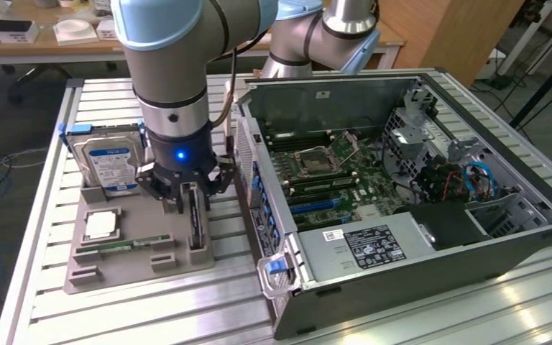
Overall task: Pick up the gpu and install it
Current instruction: 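Pick up the gpu and move the gpu toward the slot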
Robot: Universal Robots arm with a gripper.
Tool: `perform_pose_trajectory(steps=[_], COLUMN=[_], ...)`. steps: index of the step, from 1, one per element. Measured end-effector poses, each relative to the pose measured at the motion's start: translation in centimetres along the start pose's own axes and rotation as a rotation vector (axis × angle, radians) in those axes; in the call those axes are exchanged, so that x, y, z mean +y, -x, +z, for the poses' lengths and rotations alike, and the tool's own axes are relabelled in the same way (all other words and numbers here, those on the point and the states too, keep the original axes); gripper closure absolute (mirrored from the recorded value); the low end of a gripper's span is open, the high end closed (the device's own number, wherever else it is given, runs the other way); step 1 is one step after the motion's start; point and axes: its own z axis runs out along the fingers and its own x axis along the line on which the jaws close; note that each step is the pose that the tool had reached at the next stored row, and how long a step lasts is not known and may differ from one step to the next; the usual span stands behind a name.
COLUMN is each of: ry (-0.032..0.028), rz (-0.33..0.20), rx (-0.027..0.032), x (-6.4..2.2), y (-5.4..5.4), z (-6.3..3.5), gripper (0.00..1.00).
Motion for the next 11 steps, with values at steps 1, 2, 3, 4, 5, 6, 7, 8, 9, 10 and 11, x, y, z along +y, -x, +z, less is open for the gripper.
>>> perform_pose_trajectory(steps=[1, 2, 3, 4, 5, 6, 7, 8, 9, 10, 11], ry=[0.0, 0.0, -0.0001, -0.0001, -0.0001, -0.0001, -0.0001, -0.0001, -0.0001, -0.0001, -0.0001], rz=[0.0, 0.0, 0.0, 0.0, 0.0, 0.0, 0.0, 0.0, 0.0, 0.0, 0.0], rx=[0.0, 0.0, 0.0, 0.0001, 0.0, 0.0001, 0.0, 0.0001, 0.0001, 0.0, 0.0001], x=[0.0, 0.0, 0.0, 0.0, 0.0, 0.0, 0.0, 0.0, 0.0, 0.0, 0.0], y=[0.0, -0.01, -0.01, -0.01, -0.01, -0.01, -0.01, -0.01, -0.01, -0.01, -0.01], z=[0.0, 0.0, 0.0, -0.01, 0.0, 0.0, 0.0, 0.0, 0.0, 0.0, 0.0], gripper=[0.53, 0.53, 0.53, 0.53, 0.53, 0.54, 0.54, 0.61, 0.61, 0.61, 0.61])
